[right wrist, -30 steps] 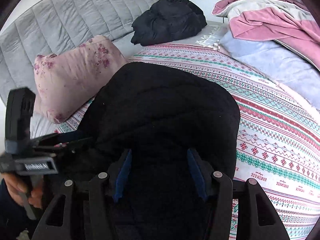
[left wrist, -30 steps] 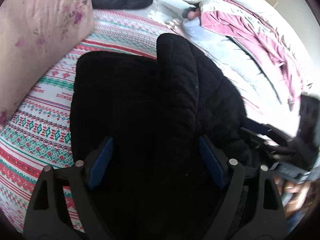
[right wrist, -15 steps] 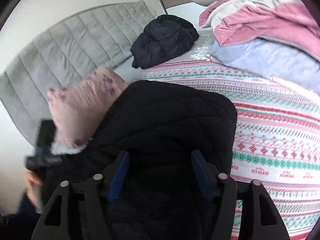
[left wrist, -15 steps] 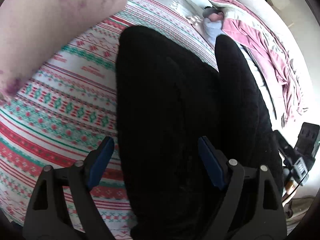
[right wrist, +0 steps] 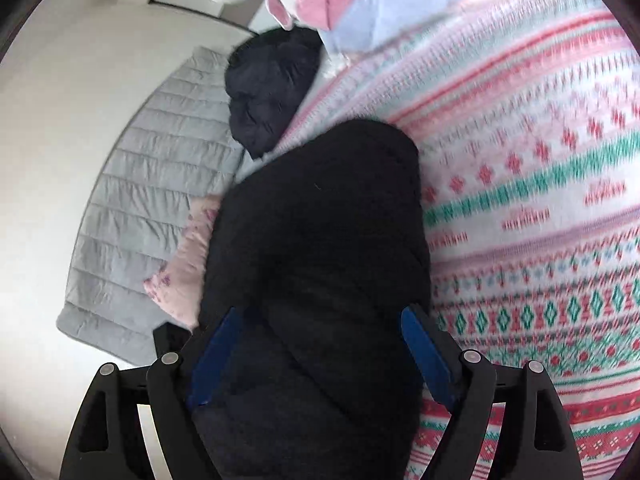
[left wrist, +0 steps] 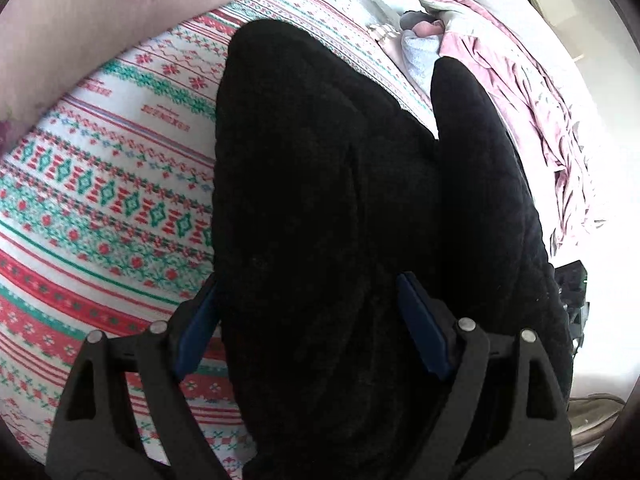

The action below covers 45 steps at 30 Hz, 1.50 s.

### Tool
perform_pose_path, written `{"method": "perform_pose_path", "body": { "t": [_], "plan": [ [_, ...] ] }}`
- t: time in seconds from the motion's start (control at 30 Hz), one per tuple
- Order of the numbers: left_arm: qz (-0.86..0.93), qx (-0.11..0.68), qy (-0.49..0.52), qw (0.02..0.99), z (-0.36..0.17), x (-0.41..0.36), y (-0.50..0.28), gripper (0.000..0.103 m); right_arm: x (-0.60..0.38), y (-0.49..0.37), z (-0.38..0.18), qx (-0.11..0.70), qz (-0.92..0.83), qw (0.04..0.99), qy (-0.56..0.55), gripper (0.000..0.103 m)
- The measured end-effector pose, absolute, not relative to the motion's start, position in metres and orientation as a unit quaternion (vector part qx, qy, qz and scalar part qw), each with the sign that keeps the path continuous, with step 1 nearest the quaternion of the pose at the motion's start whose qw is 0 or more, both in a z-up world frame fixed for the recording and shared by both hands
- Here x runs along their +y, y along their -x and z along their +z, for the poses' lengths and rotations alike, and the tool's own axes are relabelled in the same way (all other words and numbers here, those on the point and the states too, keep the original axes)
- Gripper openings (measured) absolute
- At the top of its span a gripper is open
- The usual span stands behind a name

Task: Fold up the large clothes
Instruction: 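Lift the folded jacket bundle with both grippers and carry it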

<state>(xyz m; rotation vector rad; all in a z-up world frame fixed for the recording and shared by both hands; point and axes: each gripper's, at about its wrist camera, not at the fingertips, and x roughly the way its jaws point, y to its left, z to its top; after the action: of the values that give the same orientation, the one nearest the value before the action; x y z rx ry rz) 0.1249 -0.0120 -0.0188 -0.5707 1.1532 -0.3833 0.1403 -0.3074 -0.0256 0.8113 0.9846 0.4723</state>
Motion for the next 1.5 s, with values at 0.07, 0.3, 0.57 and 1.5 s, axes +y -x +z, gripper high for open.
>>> {"method": "perform_pose_path", "body": {
  "t": [0.07, 0.3, 0.57, 1.5],
  "plan": [
    [-0.183, 0.535, 0.269, 0.780, -0.021, -0.014, -0.125, 0.086, -0.311, -0.136, -0.030, 0.449, 0.222, 0.773, -0.389, 0.086],
    [-0.193, 0.542, 0.279, 0.769, -0.030, -0.025, -0.130, 0.089, -0.322, -0.125, -0.052, 0.447, 0.229, 0.752, -0.426, 0.098],
    [-0.188, 0.546, 0.298, 0.760, -0.041, -0.021, -0.128, 0.097, -0.314, -0.122, -0.064, 0.431, 0.247, 0.740, -0.453, 0.103],
    [-0.206, 0.519, 0.307, 0.771, -0.039, -0.032, -0.116, 0.074, -0.300, -0.140, -0.074, 0.415, 0.272, 0.737, -0.460, 0.103]
  ]
}}
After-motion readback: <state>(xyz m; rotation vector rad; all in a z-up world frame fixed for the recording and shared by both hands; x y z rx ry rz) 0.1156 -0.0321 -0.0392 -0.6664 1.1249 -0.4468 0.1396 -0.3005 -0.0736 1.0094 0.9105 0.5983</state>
